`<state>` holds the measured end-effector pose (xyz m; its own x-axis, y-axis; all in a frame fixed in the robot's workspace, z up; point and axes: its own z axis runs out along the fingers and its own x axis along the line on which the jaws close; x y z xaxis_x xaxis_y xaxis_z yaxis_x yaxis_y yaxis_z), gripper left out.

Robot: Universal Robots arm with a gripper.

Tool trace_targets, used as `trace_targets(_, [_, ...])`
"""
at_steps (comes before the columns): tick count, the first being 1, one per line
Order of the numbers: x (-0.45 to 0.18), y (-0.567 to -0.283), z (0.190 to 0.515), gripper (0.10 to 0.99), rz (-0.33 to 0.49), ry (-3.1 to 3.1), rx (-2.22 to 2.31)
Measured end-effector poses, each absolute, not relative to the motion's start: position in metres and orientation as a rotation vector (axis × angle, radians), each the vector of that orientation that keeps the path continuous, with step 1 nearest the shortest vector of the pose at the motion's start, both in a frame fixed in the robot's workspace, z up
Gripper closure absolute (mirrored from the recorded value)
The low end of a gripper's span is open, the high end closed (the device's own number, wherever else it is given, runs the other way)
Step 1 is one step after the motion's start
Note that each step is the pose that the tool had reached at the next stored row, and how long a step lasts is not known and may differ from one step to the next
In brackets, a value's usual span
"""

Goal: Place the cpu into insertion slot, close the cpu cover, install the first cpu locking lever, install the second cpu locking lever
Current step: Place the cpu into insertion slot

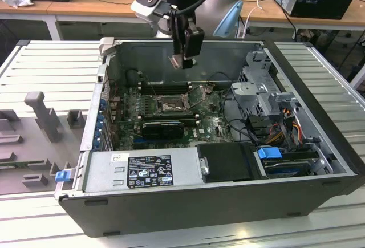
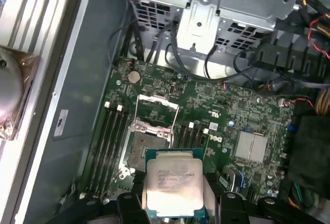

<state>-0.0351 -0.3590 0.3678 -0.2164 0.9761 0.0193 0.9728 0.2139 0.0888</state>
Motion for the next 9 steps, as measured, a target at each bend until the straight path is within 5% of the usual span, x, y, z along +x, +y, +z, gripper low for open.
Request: trace_targets(9, [-0.035,-0.359,0.353,0.557,0.125,2.392,1.967])
